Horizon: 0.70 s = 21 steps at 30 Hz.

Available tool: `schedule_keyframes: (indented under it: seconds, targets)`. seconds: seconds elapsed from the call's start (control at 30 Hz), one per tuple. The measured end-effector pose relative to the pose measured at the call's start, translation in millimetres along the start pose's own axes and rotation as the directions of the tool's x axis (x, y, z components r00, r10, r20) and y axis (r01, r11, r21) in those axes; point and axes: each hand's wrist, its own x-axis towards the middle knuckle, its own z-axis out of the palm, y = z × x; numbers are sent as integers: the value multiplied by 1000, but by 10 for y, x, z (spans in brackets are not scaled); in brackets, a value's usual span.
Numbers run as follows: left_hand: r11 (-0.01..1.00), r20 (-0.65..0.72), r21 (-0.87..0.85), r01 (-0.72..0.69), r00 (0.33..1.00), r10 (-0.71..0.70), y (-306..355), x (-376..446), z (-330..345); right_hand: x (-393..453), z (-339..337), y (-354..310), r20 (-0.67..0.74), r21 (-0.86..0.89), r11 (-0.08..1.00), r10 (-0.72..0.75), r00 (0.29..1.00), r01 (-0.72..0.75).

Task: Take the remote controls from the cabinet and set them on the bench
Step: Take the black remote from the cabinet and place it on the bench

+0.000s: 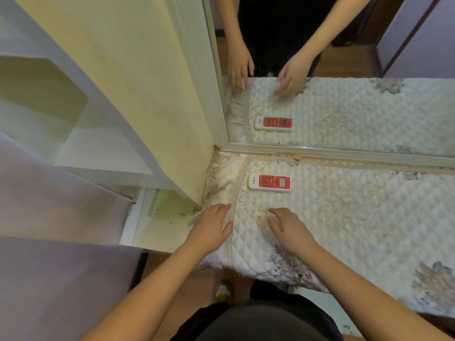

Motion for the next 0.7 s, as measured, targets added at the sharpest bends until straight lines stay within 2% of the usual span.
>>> schedule_keyframes:
  seconds: [0.07,0.17,0.3,0.53,0.7]
  targets:
    - [991,-1,110,-79,997,80,0,-44,15,-138,95,-12,-27,-212,977,-44,999,37]
    - [965,-22,190,-182,982,189,46,-125,23,-348,251,-79,-79,-301,953,11,997,-34]
    - [902,36,302,-309,949,313,113,-293,9,-689,459,-240,-179,-340,924,117,977,-173]
    - [789,194,366,-493,870,454,189,-572,66,-1461,773,-459,-342,-268,897,254,905,-353]
    - [617,210,465,-635,756,620,459,-895,276,-2095,858,-506,-427,-267,868,284,859,-419]
